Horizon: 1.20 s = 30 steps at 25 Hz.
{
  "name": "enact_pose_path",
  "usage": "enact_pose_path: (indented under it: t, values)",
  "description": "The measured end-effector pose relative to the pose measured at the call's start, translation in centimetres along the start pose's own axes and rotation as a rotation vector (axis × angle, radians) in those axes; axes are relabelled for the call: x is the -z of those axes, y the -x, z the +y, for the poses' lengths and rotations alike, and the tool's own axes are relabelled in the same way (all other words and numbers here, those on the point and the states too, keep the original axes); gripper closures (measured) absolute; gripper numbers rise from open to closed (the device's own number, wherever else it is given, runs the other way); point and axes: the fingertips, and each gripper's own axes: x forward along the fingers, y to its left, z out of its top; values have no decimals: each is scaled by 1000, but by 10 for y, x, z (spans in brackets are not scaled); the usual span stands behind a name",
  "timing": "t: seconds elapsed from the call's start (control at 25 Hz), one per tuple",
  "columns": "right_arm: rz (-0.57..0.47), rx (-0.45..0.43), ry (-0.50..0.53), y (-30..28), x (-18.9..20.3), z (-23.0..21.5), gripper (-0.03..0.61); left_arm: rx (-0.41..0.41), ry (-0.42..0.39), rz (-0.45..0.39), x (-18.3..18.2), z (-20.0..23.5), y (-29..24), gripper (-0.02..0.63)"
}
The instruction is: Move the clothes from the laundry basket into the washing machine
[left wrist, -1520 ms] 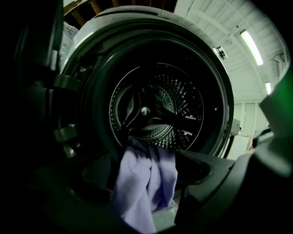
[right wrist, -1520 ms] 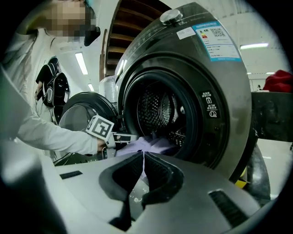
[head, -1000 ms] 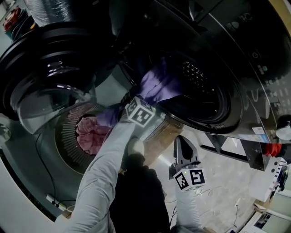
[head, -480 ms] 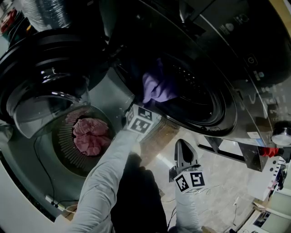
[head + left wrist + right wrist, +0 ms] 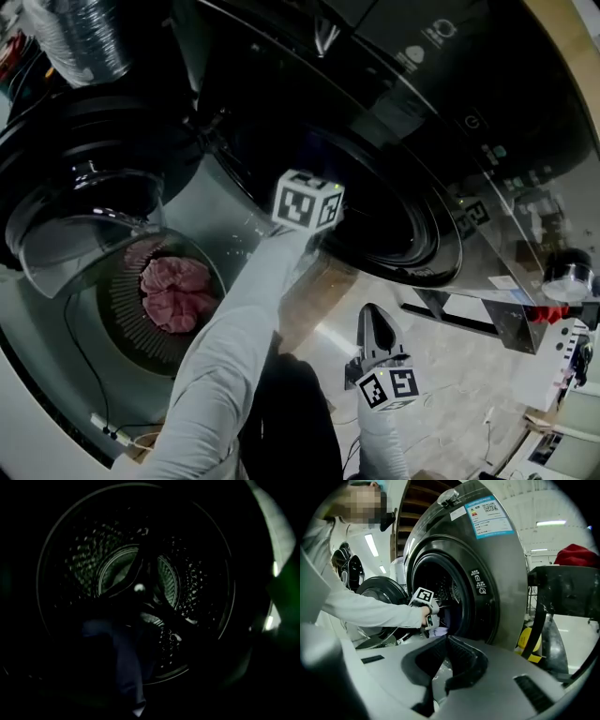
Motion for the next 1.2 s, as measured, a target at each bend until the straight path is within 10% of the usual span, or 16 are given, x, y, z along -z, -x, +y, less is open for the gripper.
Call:
enact_pose_path:
  t: [0.76,0.88,1.0,1.2]
  values:
    - [50,-29,4,5,15,23,555,-215,-169,191,138,42,95,177]
    - [56,-24,5,4,18,20,555,-259,-215,194,129,48,92,444]
    - [68,-20,4,6,19,21,555,-263,-220,189,121,45,91,551]
    - [72,-15,4,10,13,25,555,-182,-232,17,60,9,73,565]
